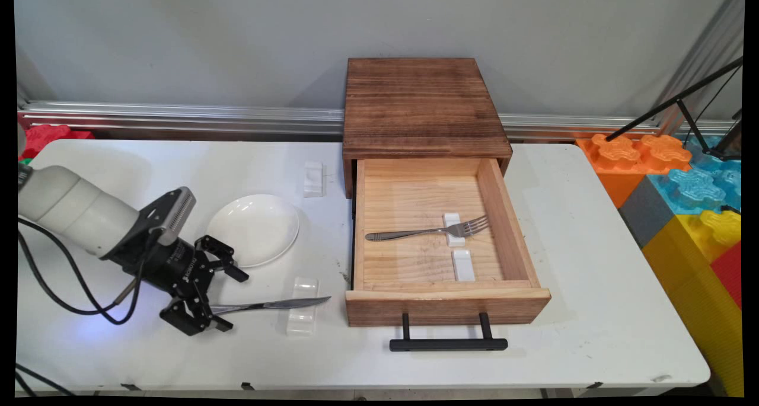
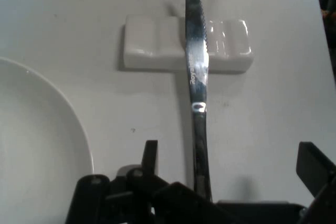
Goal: Pick up the knife from the right of the white plate
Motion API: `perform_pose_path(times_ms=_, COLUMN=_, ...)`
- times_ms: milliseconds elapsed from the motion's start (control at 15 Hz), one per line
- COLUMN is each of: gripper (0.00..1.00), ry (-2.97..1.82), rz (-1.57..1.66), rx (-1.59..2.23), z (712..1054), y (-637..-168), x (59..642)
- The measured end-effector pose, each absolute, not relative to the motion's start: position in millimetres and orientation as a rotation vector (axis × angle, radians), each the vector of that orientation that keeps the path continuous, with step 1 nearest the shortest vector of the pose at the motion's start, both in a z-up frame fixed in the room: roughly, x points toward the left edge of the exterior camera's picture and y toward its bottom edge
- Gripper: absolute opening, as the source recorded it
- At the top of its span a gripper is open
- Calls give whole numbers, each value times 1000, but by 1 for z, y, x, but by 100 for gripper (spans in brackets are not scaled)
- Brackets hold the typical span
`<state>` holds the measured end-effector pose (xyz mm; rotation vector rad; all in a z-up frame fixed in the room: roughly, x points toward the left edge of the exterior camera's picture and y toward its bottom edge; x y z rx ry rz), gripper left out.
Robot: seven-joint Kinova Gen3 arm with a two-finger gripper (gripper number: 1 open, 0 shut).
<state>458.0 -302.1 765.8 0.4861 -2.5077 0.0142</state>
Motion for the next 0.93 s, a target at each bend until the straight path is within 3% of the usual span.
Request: perform_pose_path(times_ms=933, gripper=100, ry=-2472, rz=24, rx=447, z=740, y=-308, x=453)
